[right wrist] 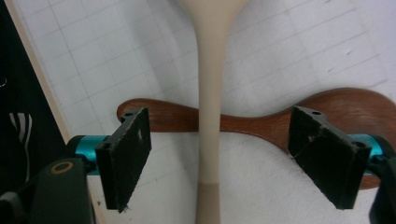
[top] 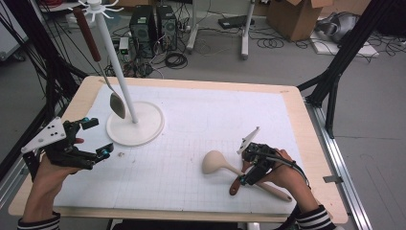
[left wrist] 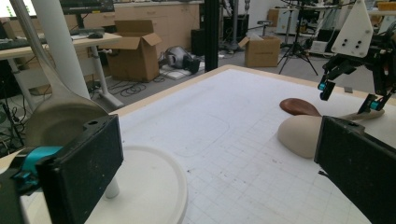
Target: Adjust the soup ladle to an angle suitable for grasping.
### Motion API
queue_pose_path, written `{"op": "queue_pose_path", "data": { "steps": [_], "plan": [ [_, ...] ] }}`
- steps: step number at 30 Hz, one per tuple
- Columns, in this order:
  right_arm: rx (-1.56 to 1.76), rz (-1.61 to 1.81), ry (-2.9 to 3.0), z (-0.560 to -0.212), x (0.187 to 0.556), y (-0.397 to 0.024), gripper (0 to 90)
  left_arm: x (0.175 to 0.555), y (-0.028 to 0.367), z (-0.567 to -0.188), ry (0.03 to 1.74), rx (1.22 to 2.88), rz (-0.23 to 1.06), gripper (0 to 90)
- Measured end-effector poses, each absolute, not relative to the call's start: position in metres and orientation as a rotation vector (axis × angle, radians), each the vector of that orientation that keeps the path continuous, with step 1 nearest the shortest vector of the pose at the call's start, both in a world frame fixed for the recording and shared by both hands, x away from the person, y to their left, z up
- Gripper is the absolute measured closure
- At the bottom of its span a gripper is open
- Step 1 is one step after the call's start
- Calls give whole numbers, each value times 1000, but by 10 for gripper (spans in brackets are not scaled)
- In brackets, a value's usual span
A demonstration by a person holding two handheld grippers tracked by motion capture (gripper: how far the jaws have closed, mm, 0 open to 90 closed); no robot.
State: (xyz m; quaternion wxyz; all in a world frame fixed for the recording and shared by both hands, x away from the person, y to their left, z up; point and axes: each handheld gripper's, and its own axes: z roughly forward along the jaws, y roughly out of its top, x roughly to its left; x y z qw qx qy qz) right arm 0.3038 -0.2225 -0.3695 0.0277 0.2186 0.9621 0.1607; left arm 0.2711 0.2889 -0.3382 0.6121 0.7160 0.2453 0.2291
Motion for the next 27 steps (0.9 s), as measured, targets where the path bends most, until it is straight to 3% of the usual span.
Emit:
{"op": "queue_pose_path", "data": {
  "steps": [4, 11, 15, 27],
  "plan": [
    [691, 471, 3001, -373, 303, -220, 330, 271, 289, -338, 565, 1651, 529, 17],
    [686, 418, 3013, -378, 303, -218, 382, 271, 291, -338, 571, 1651, 535, 17],
    [738, 383, 3018, -383, 304, -218, 469, 270, 291, -338, 571, 1652, 535, 17],
    [763, 331, 3033, -388, 306, -217, 558, 271, 290, -338, 569, 1656, 534, 17]
  ]
}}
